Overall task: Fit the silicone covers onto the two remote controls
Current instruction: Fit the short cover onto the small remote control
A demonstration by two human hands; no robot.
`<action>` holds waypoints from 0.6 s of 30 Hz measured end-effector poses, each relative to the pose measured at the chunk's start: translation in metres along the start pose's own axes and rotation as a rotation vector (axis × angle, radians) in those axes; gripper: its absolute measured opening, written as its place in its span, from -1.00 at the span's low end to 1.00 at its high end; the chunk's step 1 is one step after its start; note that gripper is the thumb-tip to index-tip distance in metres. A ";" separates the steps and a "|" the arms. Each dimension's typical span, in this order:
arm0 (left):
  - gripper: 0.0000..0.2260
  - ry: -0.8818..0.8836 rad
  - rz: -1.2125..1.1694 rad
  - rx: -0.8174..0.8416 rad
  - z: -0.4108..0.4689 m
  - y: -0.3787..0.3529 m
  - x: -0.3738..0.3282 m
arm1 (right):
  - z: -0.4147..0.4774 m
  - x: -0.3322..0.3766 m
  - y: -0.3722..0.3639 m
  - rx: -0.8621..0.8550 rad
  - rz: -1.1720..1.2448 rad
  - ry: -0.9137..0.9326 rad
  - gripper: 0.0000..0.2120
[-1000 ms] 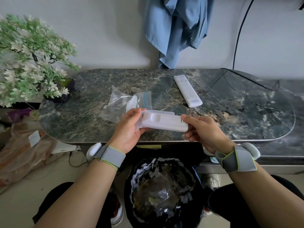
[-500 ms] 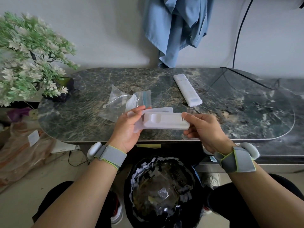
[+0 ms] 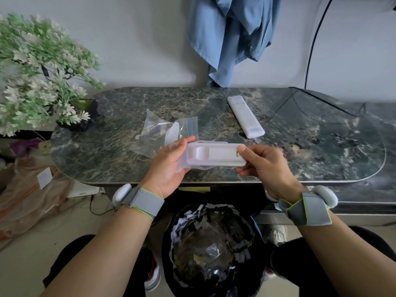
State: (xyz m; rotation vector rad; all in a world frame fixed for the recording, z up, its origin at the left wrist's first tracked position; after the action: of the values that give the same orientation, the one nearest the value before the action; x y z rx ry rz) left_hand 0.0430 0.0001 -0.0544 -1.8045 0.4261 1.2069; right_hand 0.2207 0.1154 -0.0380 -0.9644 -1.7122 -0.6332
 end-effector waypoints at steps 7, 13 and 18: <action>-0.70 0.049 0.005 0.018 0.001 0.000 0.003 | 0.000 -0.002 -0.005 0.070 0.016 -0.008 -0.92; -0.64 0.074 0.049 0.060 -0.002 -0.004 0.008 | 0.001 -0.003 -0.002 0.012 -0.050 -0.052 -0.79; -0.64 0.076 0.080 0.096 -0.003 -0.004 0.010 | -0.001 -0.005 -0.006 0.041 -0.051 -0.027 -0.89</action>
State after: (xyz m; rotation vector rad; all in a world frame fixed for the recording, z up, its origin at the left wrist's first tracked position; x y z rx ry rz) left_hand 0.0523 0.0016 -0.0603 -1.7691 0.5954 1.1552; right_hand 0.2165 0.1100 -0.0423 -0.9069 -1.7721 -0.6182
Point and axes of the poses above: each hand's wrist, its own z-axis towards the middle knuckle, its own y-axis out of the back of the hand, x = y × z, the point moved 7 cm from there along z, towards the middle knuckle, and after that the axes turned 10 degrees about -y, right-handed, at the moved point
